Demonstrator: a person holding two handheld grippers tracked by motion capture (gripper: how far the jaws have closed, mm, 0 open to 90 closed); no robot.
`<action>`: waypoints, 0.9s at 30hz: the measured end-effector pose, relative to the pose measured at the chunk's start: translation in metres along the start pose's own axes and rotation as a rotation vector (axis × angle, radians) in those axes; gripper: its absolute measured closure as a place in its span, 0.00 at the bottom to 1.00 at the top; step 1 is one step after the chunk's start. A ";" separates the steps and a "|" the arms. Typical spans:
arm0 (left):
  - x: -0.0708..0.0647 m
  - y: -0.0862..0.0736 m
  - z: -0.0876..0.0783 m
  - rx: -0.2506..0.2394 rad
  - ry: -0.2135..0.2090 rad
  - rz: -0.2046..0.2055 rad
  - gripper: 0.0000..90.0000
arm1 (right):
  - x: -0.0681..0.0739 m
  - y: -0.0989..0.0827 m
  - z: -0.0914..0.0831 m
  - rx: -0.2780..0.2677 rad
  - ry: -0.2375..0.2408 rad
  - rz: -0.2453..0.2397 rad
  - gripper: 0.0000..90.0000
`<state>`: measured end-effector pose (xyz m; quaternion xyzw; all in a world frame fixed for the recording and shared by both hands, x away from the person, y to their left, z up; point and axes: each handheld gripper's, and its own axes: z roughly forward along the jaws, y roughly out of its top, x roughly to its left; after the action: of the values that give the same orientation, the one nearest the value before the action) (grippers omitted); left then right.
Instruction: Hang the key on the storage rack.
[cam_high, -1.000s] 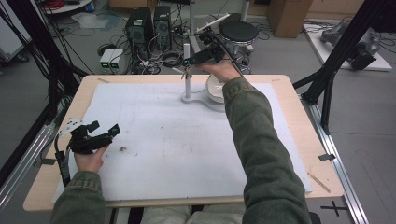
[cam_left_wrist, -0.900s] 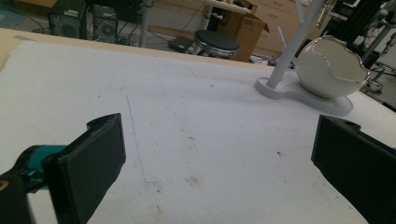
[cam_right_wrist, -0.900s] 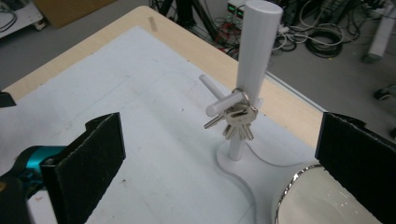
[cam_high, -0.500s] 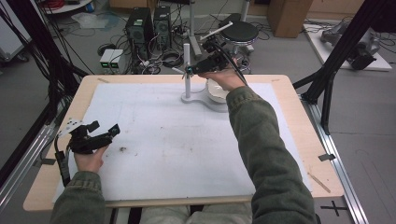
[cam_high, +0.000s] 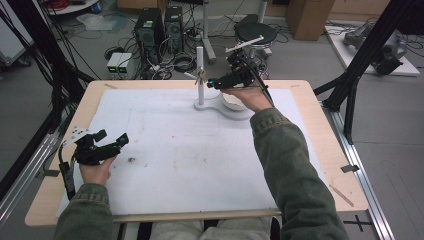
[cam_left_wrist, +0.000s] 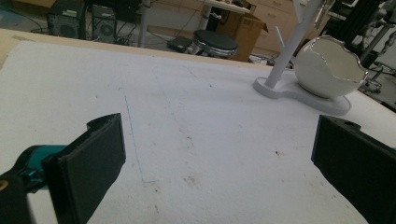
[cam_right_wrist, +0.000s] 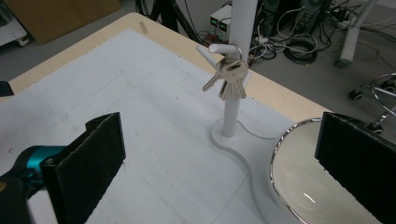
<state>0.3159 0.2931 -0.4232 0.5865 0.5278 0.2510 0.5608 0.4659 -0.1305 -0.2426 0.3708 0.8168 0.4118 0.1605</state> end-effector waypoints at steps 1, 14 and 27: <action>0.000 0.000 0.000 0.000 0.000 0.000 0.04 | 0.000 -0.002 -0.002 -0.004 -0.006 -0.004 0.01; -0.001 0.000 -0.001 0.000 -0.002 0.002 0.04 | -0.009 -0.028 -0.020 -0.033 -0.051 -0.005 0.01; -0.001 0.000 -0.002 0.002 0.001 0.002 0.04 | -0.028 -0.068 -0.040 -0.076 -0.037 0.058 0.01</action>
<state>0.3144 0.2929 -0.4222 0.5873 0.5280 0.2513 0.5596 0.4303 -0.1997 -0.2730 0.3956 0.7862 0.4402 0.1776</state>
